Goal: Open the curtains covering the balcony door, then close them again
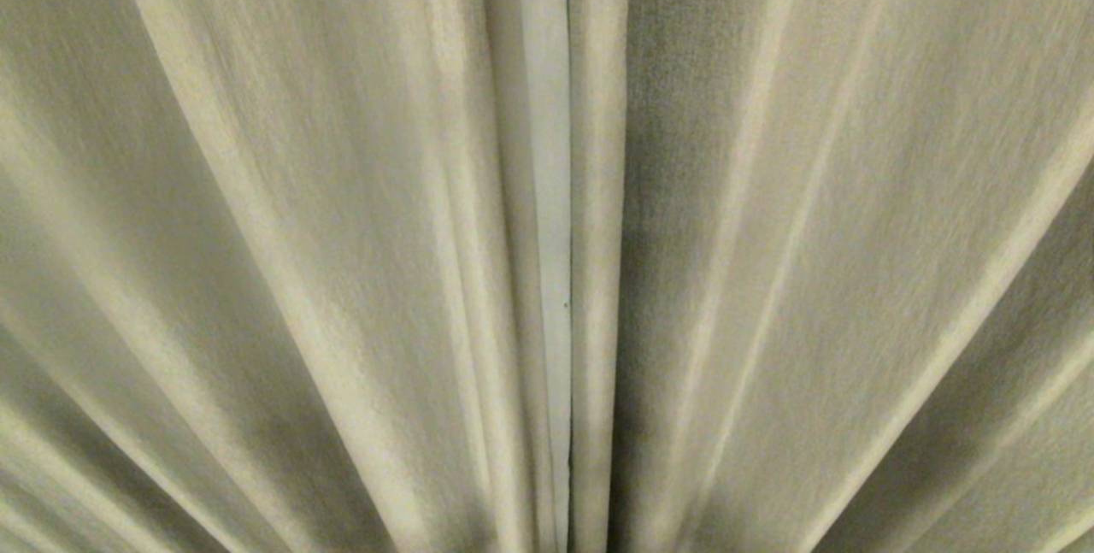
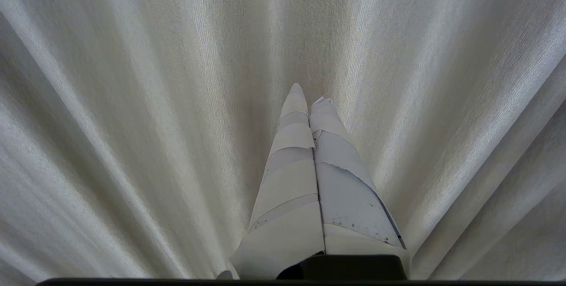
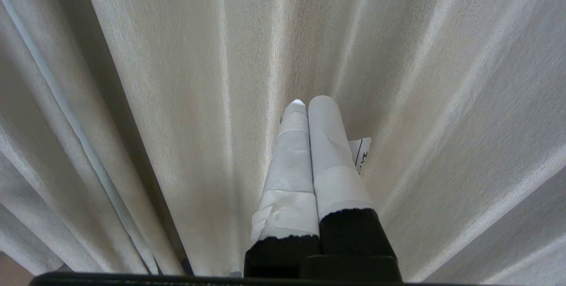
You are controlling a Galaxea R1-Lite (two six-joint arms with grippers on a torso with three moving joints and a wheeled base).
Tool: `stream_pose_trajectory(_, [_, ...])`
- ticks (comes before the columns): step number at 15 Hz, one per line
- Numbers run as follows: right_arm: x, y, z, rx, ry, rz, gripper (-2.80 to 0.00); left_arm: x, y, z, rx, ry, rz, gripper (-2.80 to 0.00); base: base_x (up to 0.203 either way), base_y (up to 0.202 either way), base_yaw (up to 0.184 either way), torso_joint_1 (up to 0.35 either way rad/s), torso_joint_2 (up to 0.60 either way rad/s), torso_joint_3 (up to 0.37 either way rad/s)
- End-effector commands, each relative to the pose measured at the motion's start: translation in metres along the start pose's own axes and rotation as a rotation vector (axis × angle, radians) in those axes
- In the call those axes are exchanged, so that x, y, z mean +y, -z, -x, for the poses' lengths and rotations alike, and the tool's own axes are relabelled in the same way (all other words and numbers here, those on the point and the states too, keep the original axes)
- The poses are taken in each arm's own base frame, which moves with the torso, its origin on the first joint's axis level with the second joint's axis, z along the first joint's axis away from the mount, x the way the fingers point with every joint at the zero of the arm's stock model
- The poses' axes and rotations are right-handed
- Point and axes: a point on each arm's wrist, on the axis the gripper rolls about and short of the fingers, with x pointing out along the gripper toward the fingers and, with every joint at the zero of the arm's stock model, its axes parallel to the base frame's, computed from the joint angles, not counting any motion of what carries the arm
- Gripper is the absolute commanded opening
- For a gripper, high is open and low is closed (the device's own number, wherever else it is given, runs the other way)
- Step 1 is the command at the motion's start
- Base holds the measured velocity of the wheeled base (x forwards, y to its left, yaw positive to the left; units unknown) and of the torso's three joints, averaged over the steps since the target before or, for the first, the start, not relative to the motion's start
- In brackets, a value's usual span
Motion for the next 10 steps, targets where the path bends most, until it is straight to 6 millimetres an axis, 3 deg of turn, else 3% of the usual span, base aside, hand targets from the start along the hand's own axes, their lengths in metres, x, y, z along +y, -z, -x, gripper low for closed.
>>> stream_pose_trajectory(1, [0.0000, 0.0000, 0.0000, 0.000, 0.000, 0.001, -2.80, 0.0000, 0.0000, 0.0000, -0.001, 0.000, 0.000, -2.80, 0.000, 0.000, 0.000, 0.000, 0.00, 0.000])
stream_pose_trajectory(10, [0.0000, 0.0000, 0.0000, 0.000, -0.002, 0.002, -2.80, 0.0000, 0.0000, 0.0000, -0.001, 0.000, 0.000, -2.80, 0.000, 0.000, 0.000, 0.000, 0.00, 0.000])
